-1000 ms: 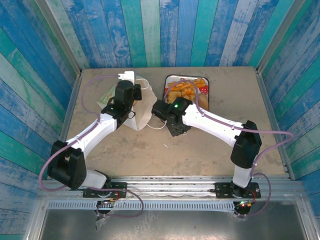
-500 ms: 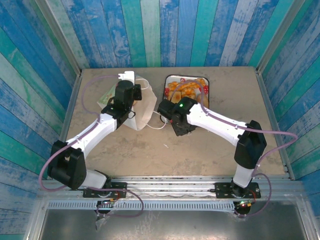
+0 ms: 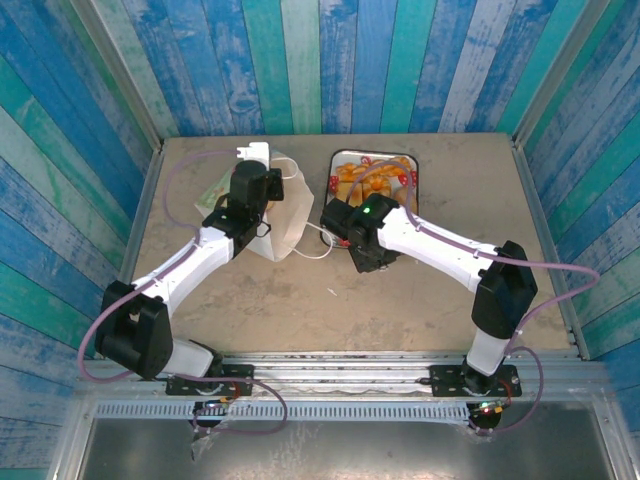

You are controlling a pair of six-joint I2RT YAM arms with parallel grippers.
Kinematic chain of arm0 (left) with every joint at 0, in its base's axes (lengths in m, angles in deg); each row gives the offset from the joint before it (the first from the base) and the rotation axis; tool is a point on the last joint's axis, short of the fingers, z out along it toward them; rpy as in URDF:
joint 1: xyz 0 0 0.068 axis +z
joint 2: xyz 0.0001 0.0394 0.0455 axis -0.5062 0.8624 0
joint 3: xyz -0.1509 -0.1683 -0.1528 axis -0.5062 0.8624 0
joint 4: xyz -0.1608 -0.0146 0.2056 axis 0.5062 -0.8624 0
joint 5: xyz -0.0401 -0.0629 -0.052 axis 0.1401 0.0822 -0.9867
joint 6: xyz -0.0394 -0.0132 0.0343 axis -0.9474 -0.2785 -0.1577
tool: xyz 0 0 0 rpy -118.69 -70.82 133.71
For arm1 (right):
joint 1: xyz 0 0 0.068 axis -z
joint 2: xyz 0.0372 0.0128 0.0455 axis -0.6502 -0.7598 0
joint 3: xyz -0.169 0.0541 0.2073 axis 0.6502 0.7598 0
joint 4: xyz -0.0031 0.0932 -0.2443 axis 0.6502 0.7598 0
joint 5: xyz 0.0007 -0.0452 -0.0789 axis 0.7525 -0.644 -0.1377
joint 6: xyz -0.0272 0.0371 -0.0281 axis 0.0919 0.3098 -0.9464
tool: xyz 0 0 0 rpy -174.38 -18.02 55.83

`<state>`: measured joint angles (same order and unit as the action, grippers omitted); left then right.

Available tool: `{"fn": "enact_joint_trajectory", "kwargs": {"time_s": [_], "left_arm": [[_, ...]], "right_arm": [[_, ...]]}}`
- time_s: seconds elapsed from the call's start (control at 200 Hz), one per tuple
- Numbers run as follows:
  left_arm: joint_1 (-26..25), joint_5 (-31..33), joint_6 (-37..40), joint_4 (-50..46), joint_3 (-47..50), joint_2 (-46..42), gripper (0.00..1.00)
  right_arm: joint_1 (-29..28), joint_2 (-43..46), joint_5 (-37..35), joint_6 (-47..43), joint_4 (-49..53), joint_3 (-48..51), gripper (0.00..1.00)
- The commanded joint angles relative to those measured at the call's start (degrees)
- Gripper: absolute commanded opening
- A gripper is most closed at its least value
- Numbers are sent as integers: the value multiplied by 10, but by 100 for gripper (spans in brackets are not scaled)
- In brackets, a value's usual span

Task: Take the fake bread out of the paper bag

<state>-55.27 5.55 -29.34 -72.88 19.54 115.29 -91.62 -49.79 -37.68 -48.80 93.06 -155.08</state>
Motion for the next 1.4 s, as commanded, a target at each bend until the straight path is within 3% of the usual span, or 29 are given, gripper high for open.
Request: {"fn": "enact_joint_trajectory", "kwargs": {"time_s": [0.0, 0.23, 0.676, 1.137, 1.297, 1.397], "left_arm": [[-1, -7, 2, 12, -8, -9, 0], [-1, -19, 17, 19, 2, -20, 0], [-1, -31, 53, 27, 13, -25, 0], [-1, -36, 42, 38, 16, -22, 0], [-1, -48, 35, 46, 17, -17, 0], [-1, -52, 33, 47, 18, -18, 0]], "right_arm": [[6, 14, -12, 9, -1, -5, 20], [5, 21, 10, 0, -11, -22, 20], [5, 130, 78, -11, -64, 3, 21], [5, 232, 221, -18, -236, 55, 21], [5, 215, 303, -7, -318, 74, 23], [4, 184, 317, 5, -341, 72, 23]]}}
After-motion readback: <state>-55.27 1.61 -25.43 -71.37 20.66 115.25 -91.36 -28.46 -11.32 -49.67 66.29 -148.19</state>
